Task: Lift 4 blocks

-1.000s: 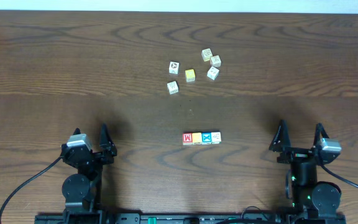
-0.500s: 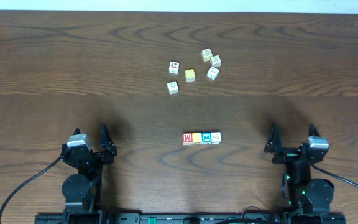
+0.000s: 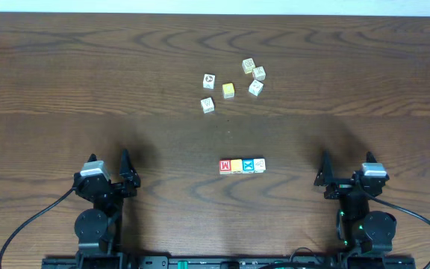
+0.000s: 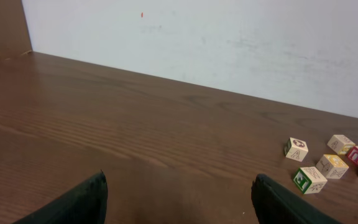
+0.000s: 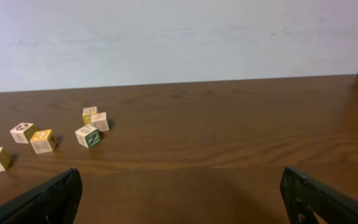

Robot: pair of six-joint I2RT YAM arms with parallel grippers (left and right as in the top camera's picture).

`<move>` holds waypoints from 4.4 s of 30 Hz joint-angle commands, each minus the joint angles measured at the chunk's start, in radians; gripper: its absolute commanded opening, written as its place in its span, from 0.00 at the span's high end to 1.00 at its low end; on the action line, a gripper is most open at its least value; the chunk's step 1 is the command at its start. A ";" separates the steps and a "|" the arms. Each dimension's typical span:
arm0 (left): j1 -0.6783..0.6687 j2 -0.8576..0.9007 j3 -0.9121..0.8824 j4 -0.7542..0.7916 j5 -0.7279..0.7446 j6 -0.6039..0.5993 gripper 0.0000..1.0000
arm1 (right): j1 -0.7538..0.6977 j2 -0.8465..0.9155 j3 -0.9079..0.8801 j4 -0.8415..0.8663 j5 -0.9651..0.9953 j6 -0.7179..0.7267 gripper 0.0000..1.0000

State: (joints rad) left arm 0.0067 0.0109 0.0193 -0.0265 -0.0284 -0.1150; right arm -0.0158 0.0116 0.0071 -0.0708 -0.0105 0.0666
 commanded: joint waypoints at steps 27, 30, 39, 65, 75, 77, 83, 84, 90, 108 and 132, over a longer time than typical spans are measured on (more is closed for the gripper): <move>0.006 -0.007 -0.014 -0.047 -0.006 -0.002 0.25 | -0.022 -0.008 -0.002 -0.007 -0.002 -0.120 0.01; 0.006 -0.007 -0.014 -0.047 -0.006 -0.002 0.25 | -0.022 -0.008 -0.002 -0.005 -0.002 -0.120 0.01; 0.006 -0.007 -0.014 -0.047 -0.006 -0.002 0.25 | -0.022 -0.008 -0.002 -0.007 -0.002 -0.121 0.01; 0.006 -0.007 -0.014 -0.047 -0.006 -0.002 0.25 | -0.022 -0.008 -0.002 -0.005 0.001 -0.120 0.01; 0.006 -0.007 -0.014 -0.047 -0.006 -0.002 0.25 | -0.022 -0.007 -0.002 -0.005 0.001 -0.120 0.01; 0.006 -0.007 -0.014 -0.047 -0.006 -0.002 0.25 | -0.022 -0.007 -0.002 -0.005 0.001 -0.121 0.01; 0.006 -0.007 -0.014 -0.047 -0.005 -0.002 0.25 | -0.022 -0.006 -0.002 -0.005 0.002 -0.120 0.01; 0.006 -0.007 -0.014 -0.047 -0.006 -0.002 0.25 | -0.022 -0.007 -0.002 -0.005 0.002 -0.120 0.01; 0.006 -0.007 -0.014 -0.047 -0.006 -0.002 0.25 | -0.022 -0.006 -0.002 -0.005 0.001 -0.120 0.01; 0.006 -0.007 -0.014 -0.047 -0.006 -0.002 0.25 | -0.022 -0.006 -0.002 -0.005 0.001 -0.120 0.01; 0.006 -0.007 -0.014 -0.047 -0.006 -0.002 0.25 | -0.022 -0.006 -0.002 -0.005 0.002 -0.120 0.01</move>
State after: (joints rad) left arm 0.0067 0.0109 0.0193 -0.0265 -0.0284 -0.1150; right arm -0.0212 0.0116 0.0071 -0.0708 -0.0090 -0.0410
